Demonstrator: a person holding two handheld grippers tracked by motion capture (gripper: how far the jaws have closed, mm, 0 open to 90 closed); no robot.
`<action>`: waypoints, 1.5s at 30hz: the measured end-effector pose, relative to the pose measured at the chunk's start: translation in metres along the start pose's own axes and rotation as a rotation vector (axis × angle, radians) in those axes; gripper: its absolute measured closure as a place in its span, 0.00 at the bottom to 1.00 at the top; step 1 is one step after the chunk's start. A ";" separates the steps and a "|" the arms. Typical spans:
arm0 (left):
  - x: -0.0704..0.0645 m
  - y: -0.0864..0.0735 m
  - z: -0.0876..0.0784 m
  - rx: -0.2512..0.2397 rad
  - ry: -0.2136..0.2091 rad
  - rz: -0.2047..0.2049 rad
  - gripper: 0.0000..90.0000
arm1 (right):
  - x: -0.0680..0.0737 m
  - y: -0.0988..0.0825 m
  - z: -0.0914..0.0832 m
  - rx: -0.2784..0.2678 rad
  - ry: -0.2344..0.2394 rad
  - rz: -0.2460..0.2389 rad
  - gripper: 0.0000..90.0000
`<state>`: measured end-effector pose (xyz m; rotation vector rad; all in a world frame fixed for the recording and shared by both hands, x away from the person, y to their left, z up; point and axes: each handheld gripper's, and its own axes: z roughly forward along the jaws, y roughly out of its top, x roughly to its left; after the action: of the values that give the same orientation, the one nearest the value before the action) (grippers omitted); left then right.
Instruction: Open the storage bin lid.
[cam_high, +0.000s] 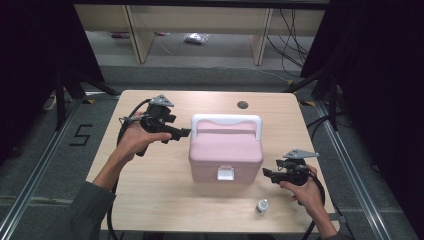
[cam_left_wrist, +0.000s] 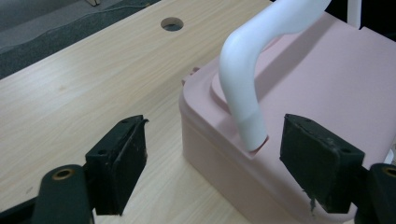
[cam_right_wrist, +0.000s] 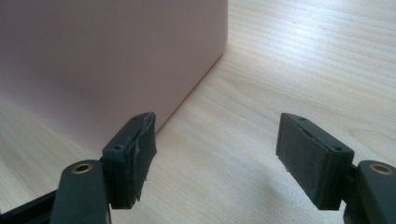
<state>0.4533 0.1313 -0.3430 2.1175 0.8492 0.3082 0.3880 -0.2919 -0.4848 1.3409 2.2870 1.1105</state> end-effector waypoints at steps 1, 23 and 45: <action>-0.001 0.002 0.001 0.001 -0.003 0.008 0.25 | -0.002 0.000 0.001 -0.003 0.001 -0.017 0.33; -0.026 0.060 0.019 0.166 -0.037 0.268 0.33 | -0.005 0.000 0.001 -0.001 -0.003 -0.008 0.33; -0.033 0.092 0.061 0.464 -0.016 0.491 0.66 | -0.007 -0.002 0.002 0.020 0.002 0.007 0.33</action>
<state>0.5008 0.0319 -0.3087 2.7539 0.3995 0.3709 0.3917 -0.2973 -0.4883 1.3570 2.3024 1.0943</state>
